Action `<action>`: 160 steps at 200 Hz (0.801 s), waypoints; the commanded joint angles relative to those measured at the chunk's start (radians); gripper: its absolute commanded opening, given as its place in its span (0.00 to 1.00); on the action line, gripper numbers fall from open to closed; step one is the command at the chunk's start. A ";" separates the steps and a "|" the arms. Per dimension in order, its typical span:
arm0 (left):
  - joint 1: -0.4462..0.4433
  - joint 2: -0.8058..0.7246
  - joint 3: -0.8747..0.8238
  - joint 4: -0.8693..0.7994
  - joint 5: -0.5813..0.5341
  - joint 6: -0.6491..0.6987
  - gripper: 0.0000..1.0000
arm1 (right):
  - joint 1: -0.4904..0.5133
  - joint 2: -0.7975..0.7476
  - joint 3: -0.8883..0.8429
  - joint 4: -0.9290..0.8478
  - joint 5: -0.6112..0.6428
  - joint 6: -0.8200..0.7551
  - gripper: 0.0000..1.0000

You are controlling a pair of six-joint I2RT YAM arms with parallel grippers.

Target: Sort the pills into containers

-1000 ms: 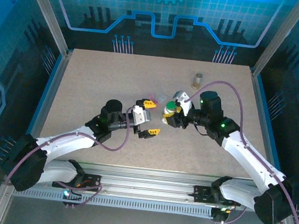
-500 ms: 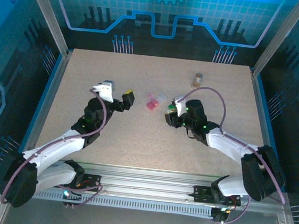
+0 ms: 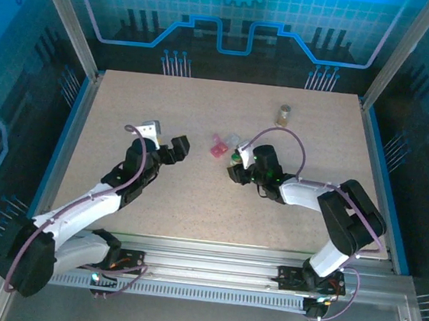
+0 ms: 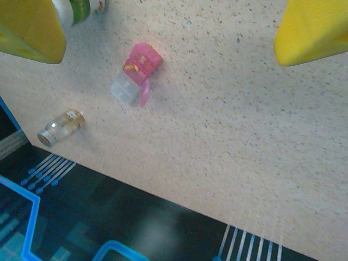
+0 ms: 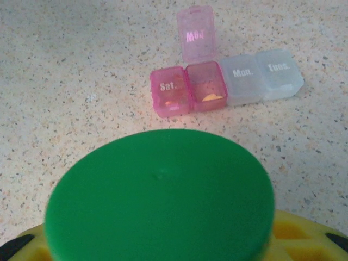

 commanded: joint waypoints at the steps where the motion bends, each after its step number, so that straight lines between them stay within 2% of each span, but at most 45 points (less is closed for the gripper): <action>1: 0.000 0.031 0.045 -0.054 0.104 -0.018 0.99 | 0.012 -0.002 0.006 0.064 -0.008 -0.011 0.58; 25: -0.030 0.059 0.081 -0.087 0.115 -0.033 0.99 | 0.004 -0.064 -0.001 0.017 -0.052 -0.010 0.73; 48: -0.082 0.100 0.133 -0.131 0.094 -0.041 0.99 | -0.011 -0.145 0.010 -0.120 -0.120 -0.003 0.78; 65: -0.112 0.134 0.168 -0.152 0.091 -0.062 0.94 | -0.027 -0.224 0.018 -0.228 -0.179 0.005 0.79; 94: -0.165 0.208 0.203 -0.138 0.094 -0.158 0.81 | -0.061 -0.333 0.066 -0.398 -0.237 0.073 0.79; 125: -0.230 0.330 0.261 -0.113 0.106 -0.230 0.72 | -0.108 -0.319 0.191 -0.550 -0.217 0.238 0.75; 160: -0.261 0.412 0.315 -0.113 0.119 -0.291 0.69 | -0.142 -0.269 0.229 -0.555 -0.217 0.322 0.71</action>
